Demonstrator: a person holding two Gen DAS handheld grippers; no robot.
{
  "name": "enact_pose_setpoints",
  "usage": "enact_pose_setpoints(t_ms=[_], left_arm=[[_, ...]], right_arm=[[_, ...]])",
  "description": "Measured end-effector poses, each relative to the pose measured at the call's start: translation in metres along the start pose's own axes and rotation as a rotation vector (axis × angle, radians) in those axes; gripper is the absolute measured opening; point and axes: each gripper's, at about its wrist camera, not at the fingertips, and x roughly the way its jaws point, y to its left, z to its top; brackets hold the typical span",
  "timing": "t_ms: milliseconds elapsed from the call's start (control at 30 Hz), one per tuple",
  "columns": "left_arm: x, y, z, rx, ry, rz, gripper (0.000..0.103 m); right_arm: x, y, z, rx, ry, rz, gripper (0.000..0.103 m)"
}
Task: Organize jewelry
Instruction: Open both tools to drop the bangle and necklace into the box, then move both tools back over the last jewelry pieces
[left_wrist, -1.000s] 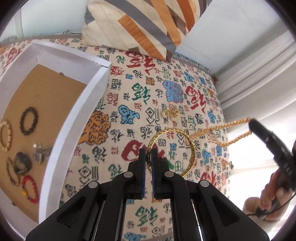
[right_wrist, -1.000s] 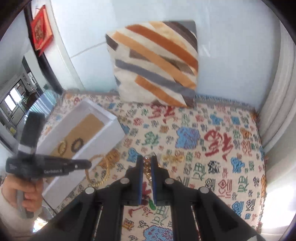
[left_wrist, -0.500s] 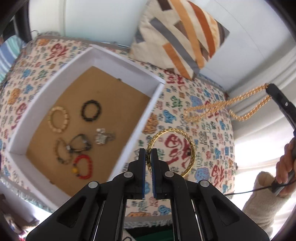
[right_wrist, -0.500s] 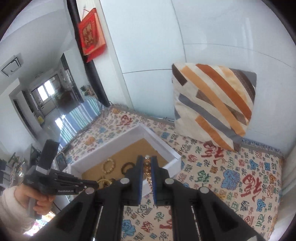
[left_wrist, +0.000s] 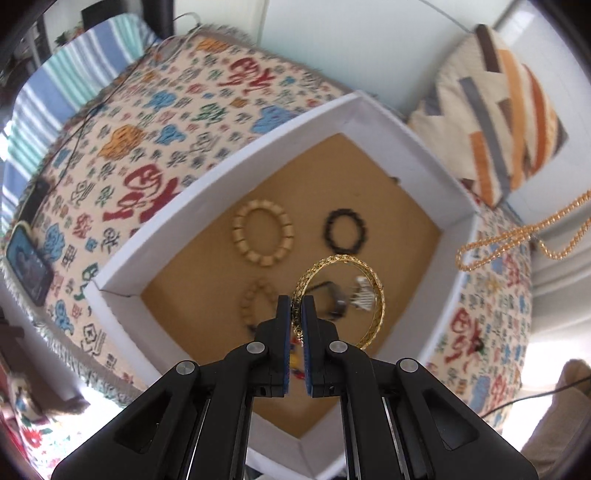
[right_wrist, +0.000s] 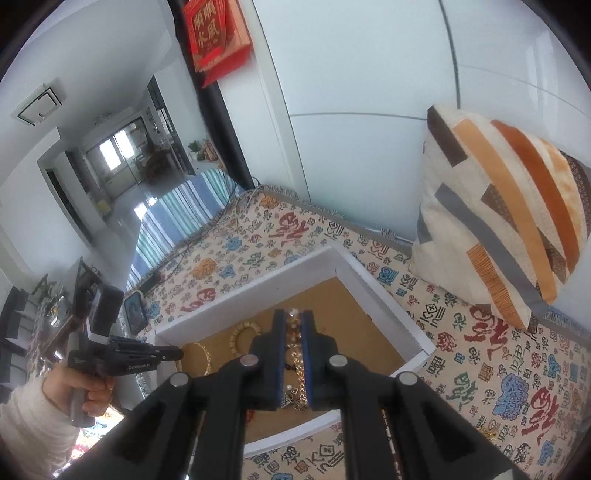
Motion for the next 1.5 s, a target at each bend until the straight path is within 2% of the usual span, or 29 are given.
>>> enact_pose_setpoints(t_ms=[133, 300, 500, 533, 567, 600, 633, 667, 833, 1067, 1133, 1233, 1333, 1400, 1500], left_arm=[[0.031, 0.023, 0.003, -0.036, 0.035, 0.053, 0.004], [0.055, 0.033, 0.006, -0.043, 0.063, 0.082, 0.004], [0.065, 0.050, 0.008, -0.044, 0.061, 0.183, 0.005], [0.066, 0.051, 0.008, -0.039, 0.064, 0.208, 0.006], [0.067, 0.052, 0.007, -0.036, 0.071, 0.229, 0.009], [0.068, 0.054, 0.006, -0.042, 0.077, 0.236, 0.015], [0.068, 0.054, 0.005, -0.048, 0.082, 0.233, 0.031], [0.067, 0.054, 0.004, -0.049, 0.079, 0.226, 0.042], [0.044, 0.025, -0.006, -0.006, 0.029, 0.173, 0.060], [-0.010, -0.066, -0.034, 0.168, -0.094, 0.036, 0.072], [-0.021, -0.099, -0.049, 0.235, -0.125, -0.009, 0.074], [-0.027, -0.149, -0.077, 0.331, -0.140, -0.088, 0.079], [-0.016, -0.192, -0.106, 0.401, -0.097, -0.173, 0.080], [-0.001, -0.217, -0.124, 0.435, -0.043, -0.219, 0.080], [0.029, -0.246, -0.147, 0.454, 0.037, -0.228, 0.080]], right_arm=[[0.057, -0.001, -0.012, -0.022, 0.100, -0.026, 0.008], [0.118, -0.006, -0.032, -0.026, 0.196, -0.070, 0.008], [0.150, -0.009, -0.048, -0.036, 0.258, -0.110, 0.010], [0.150, -0.009, -0.050, -0.046, 0.260, -0.125, 0.017], [0.149, -0.008, -0.050, -0.051, 0.257, -0.133, 0.039], [0.146, -0.009, -0.050, -0.048, 0.247, -0.134, 0.050], [0.140, -0.009, -0.049, -0.039, 0.233, -0.133, 0.056], [0.133, -0.010, -0.048, -0.029, 0.215, -0.134, 0.056], [0.077, -0.008, -0.044, -0.018, 0.103, -0.160, 0.056], [-0.051, -0.023, -0.055, -0.045, -0.088, -0.269, 0.056], [-0.092, -0.039, -0.067, -0.023, -0.142, -0.321, 0.056], [-0.136, -0.066, -0.092, 0.035, -0.176, -0.383, 0.058], [-0.163, -0.099, -0.132, 0.118, -0.173, -0.430, 0.058], [-0.167, -0.123, -0.165, 0.183, -0.130, -0.457, 0.058], [-0.162, -0.158, -0.215, 0.299, -0.058, -0.468, 0.058]])
